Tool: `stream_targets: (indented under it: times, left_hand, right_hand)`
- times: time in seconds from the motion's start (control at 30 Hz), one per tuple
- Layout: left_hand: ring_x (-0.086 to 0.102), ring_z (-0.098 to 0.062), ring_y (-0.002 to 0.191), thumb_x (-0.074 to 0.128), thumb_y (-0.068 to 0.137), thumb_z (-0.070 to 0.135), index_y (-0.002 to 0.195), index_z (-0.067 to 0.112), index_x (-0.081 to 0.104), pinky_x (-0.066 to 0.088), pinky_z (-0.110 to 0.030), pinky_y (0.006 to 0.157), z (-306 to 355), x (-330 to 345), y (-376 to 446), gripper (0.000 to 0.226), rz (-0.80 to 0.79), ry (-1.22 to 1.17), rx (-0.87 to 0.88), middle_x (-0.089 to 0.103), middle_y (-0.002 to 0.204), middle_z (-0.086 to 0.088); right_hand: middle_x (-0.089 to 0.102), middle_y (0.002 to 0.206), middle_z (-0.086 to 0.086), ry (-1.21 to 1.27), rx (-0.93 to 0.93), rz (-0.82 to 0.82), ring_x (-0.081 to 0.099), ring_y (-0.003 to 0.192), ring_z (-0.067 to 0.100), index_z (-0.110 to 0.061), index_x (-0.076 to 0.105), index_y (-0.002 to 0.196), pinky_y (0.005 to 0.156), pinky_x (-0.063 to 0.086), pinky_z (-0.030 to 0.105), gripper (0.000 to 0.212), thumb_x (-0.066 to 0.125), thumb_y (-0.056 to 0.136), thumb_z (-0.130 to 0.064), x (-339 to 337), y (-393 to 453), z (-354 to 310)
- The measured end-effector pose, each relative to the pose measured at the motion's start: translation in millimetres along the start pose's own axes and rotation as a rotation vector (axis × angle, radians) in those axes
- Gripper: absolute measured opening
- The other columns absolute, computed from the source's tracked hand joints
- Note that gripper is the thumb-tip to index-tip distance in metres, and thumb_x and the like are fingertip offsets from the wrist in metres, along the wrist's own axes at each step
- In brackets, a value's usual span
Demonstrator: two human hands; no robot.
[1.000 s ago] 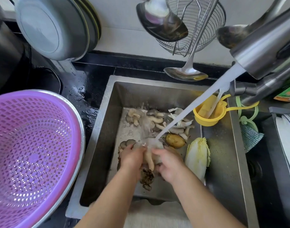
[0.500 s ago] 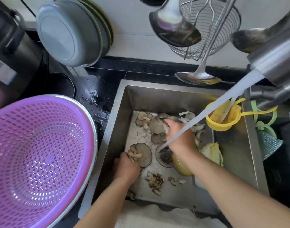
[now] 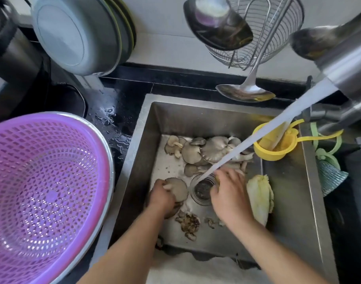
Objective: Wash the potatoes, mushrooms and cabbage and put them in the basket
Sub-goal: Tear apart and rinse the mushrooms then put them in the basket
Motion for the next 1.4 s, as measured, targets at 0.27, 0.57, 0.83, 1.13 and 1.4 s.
stream_targets:
  times: [0.27,0.57,0.83,1.13,1.4]
  left_hand:
    - [0.065,-0.026,0.071,0.059,0.099,0.015,0.109,0.005,0.069,0.049,-0.033,0.063,1.2,-31.1,-71.1,0.018,-0.208,-0.971,-0.187,0.073,0.078,-0.012]
    - [0.075,-0.019,0.076,0.064,0.099,0.021,0.101,0.012,0.077,0.059,-0.03,0.061,8.9,-31.9,-83.6,0.016,-0.218,-0.544,-0.006,0.078,0.087,-0.004]
    - [0.067,-0.006,0.071,0.07,0.099,0.025,0.09,0.02,0.078,0.044,-0.011,0.055,18.2,-56.2,-81.5,0.013,-0.001,-0.228,0.268,0.076,0.079,0.005]
    - [0.076,-0.022,0.091,0.053,0.107,0.005,0.098,0.004,0.062,0.059,-0.036,0.09,14.0,-47.8,-73.1,0.013,-0.135,-0.938,-0.039,0.073,0.091,-0.01]
    - [0.072,-0.035,0.107,0.066,0.101,0.015,0.116,0.004,0.072,0.056,-0.053,0.1,9.2,-21.6,-88.1,0.02,-0.369,-0.821,-0.128,0.077,0.108,-0.016]
  right_hand:
    - [0.075,0.101,0.008,0.996,0.732,-0.433,0.07,0.092,0.023,-0.008,0.069,0.118,0.088,0.057,0.04,0.022,0.06,0.1,-0.016,43.6,-45.8,-29.9]
    - [0.078,0.111,0.005,1.338,0.621,-0.63,0.073,0.098,0.026,-0.028,0.066,0.126,0.081,0.058,0.044,0.027,0.067,0.099,-0.031,40.6,-43.8,-75.5]
    - [0.079,0.101,0.006,1.234,0.444,-0.615,0.076,0.089,0.027,-0.021,0.066,0.118,0.074,0.058,0.043,0.033,0.068,0.094,0.001,28.0,-32.8,-62.8]
    - [0.067,0.105,0.027,1.605,0.755,-0.466,0.067,0.073,0.035,-0.005,0.06,0.095,0.052,0.053,0.032,0.027,0.045,0.09,0.017,42.1,-43.7,-30.8]
    - [0.072,0.117,0.018,1.553,0.644,-0.455,0.073,0.091,0.031,-0.015,0.064,0.129,0.068,0.057,0.037,0.053,0.058,0.087,0.018,32.3,-38.2,-25.0]
Point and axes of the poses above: each hand's wrist, its own y-axis towards the middle knuckle, its own x-axis out of the palm, z = x × y, the point moved 5 cm from there along y, towards the middle knuckle
